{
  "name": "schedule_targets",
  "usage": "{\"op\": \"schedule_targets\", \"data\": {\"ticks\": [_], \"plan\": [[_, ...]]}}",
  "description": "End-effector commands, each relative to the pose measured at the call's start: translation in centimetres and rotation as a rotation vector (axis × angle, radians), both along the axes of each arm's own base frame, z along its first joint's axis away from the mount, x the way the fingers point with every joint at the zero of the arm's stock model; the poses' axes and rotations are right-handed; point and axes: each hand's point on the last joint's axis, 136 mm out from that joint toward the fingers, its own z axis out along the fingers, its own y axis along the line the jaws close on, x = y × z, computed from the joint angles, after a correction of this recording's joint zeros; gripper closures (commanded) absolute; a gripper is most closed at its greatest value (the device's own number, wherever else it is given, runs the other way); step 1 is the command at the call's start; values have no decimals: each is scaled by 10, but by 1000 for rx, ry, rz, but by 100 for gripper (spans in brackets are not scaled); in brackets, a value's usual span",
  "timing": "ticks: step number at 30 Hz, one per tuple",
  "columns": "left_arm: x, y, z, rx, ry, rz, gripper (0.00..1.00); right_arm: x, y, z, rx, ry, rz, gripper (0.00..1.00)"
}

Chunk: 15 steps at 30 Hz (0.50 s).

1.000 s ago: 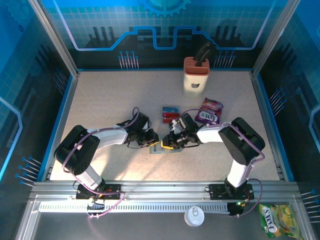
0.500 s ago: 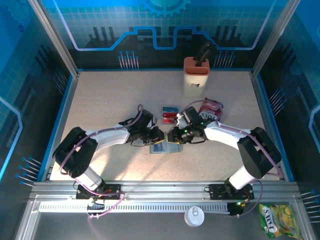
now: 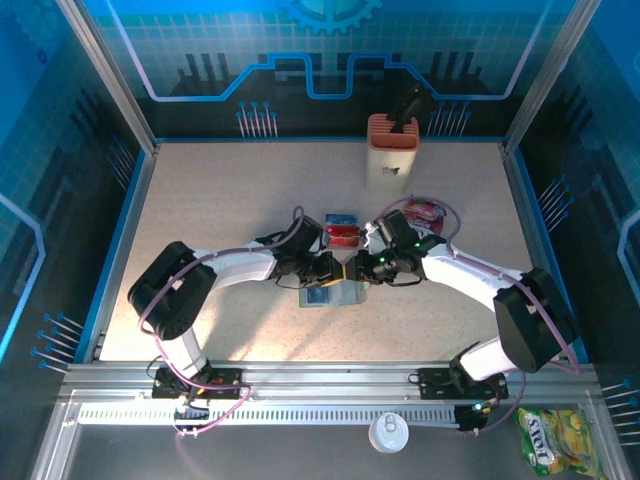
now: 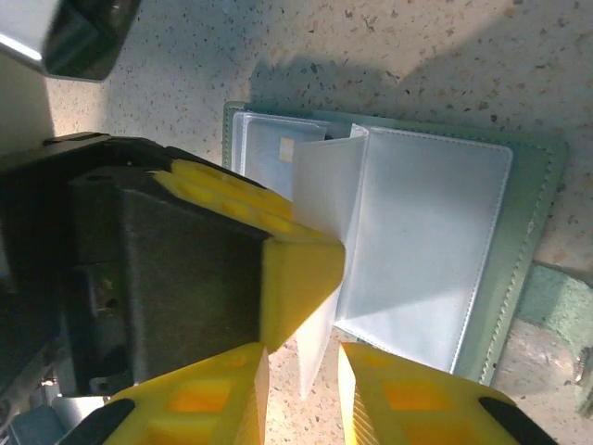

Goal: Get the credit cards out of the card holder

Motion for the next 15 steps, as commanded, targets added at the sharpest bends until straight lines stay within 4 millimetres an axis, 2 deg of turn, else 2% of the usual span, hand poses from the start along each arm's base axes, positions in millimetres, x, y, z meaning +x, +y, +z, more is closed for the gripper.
{"op": "schedule_targets", "data": {"ticks": [1,5,15], "plan": [[0,-13,5,-31,16,-22,84,-5,-10,-4,-29,14,-5,73],[4,-16,7,-35,8,-21,83,-6,-10,-2,-31,15,-2,73],[15,-22,26,-50,-46,-33,74,-5,-10,4,-30,13,-5,73]]}}
